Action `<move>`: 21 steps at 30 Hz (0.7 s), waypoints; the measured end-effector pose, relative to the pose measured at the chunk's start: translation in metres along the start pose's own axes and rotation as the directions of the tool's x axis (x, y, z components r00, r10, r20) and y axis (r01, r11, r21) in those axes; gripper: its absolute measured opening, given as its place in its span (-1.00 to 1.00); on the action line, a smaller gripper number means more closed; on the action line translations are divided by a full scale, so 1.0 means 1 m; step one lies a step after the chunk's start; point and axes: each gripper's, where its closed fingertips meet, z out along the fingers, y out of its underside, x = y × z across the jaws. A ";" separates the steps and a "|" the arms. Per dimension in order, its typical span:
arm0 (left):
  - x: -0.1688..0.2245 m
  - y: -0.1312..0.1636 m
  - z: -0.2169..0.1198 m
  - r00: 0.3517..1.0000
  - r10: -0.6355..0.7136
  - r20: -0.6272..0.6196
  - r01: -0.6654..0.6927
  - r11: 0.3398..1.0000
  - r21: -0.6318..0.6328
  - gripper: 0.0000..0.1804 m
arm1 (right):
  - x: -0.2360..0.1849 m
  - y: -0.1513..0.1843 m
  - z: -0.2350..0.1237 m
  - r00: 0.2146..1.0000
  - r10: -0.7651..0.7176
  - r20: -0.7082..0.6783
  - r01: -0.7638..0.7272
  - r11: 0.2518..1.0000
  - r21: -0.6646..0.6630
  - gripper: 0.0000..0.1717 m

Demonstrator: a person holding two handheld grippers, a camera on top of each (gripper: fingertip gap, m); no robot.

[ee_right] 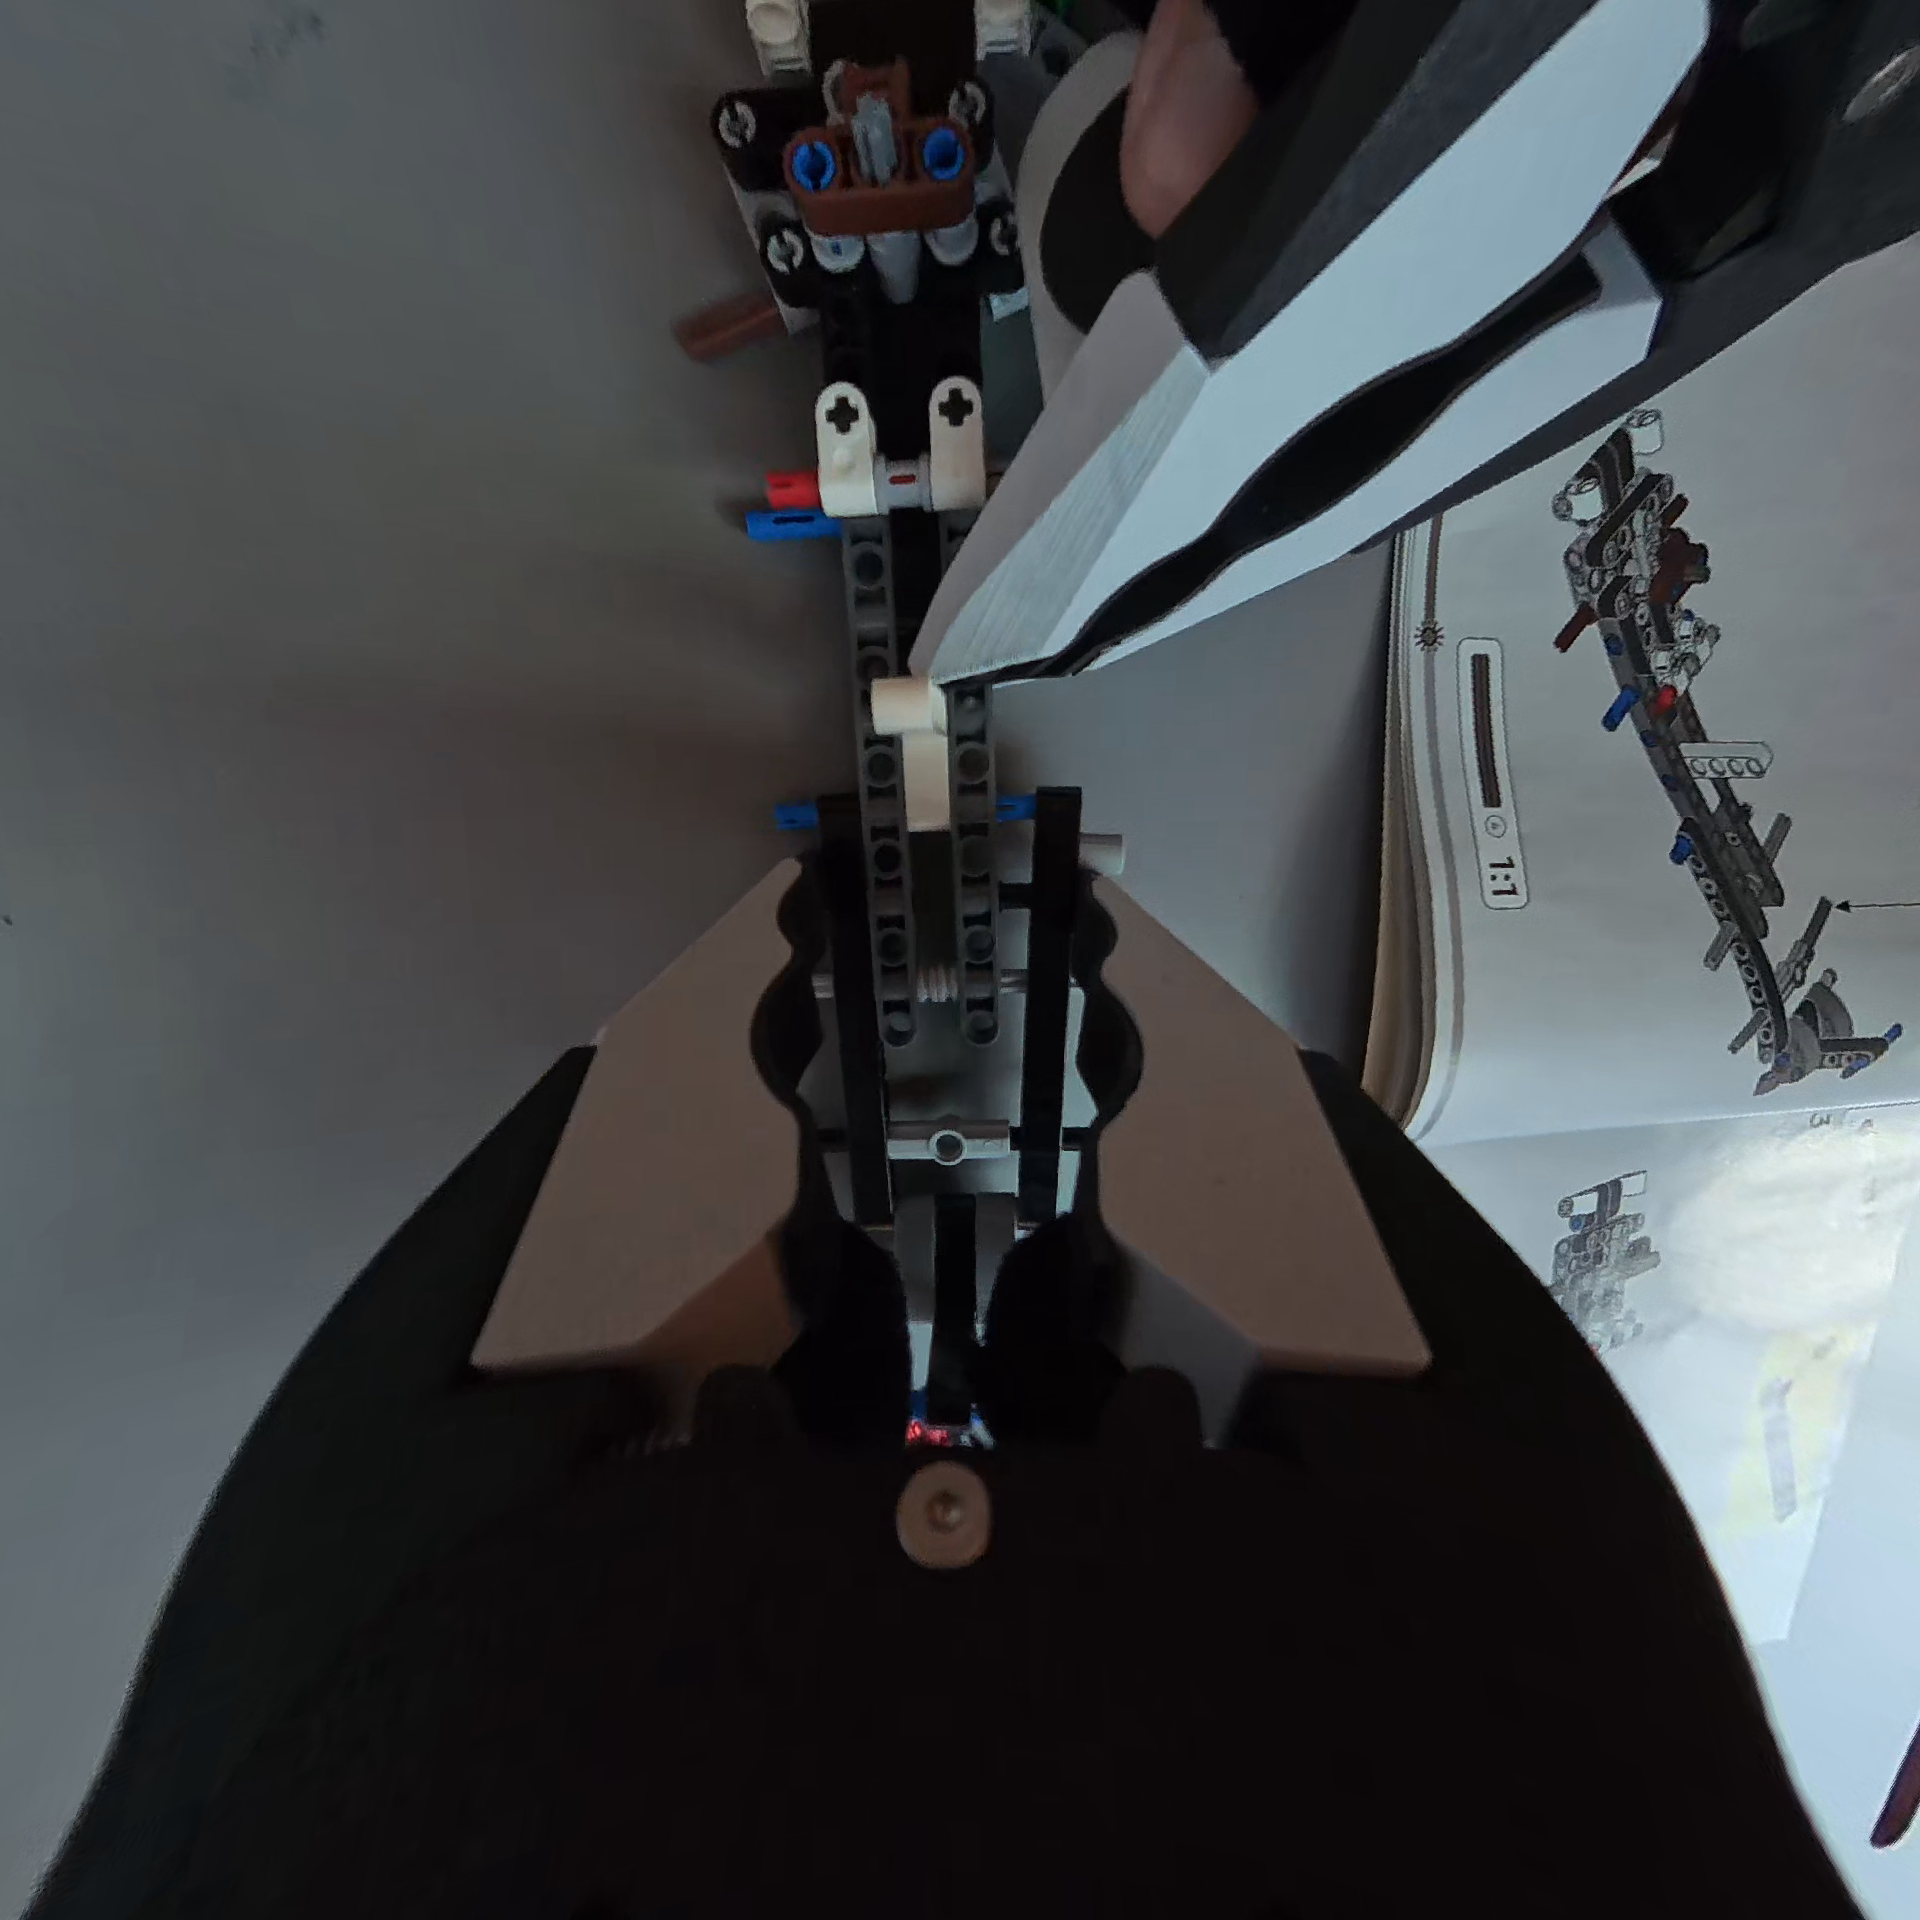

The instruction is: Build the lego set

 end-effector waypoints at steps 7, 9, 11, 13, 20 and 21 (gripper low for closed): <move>-0.001 -0.001 0.000 1.000 0.008 -0.027 -0.007 1.000 0.013 -0.92 | -0.005 0.001 0.001 0.998 -0.023 0.052 0.023 1.000 -0.005 -0.55; -0.001 -0.001 0.000 0.999 0.006 -0.032 -0.006 1.000 0.017 -0.92 | -0.004 0.002 0.001 0.998 -0.006 0.058 0.007 1.000 -0.013 -0.55; -0.001 0.000 -0.001 1.000 0.008 -0.028 -0.007 1.000 0.024 -0.92 | -0.002 0.000 0.001 0.999 -0.014 0.035 0.014 1.000 0.001 -0.55; 0.000 0.000 -0.001 0.999 0.010 -0.031 -0.008 0.999 0.035 -0.92 | -0.001 0.000 0.000 1.000 -0.006 0.016 0.005 1.000 0.019 -0.54; 0.002 0.004 -0.001 1.000 0.005 -0.017 -0.005 1.000 -0.021 -0.92 | 0.006 0.008 -0.054 0.996 0.088 -0.027 -0.083 0.982 0.170 -0.43; 0.003 0.005 -0.002 1.000 -0.004 -0.020 0.003 0.999 -0.035 -0.91 | 0.009 0.015 -0.065 0.993 0.119 -0.020 -0.113 0.973 0.203 -0.44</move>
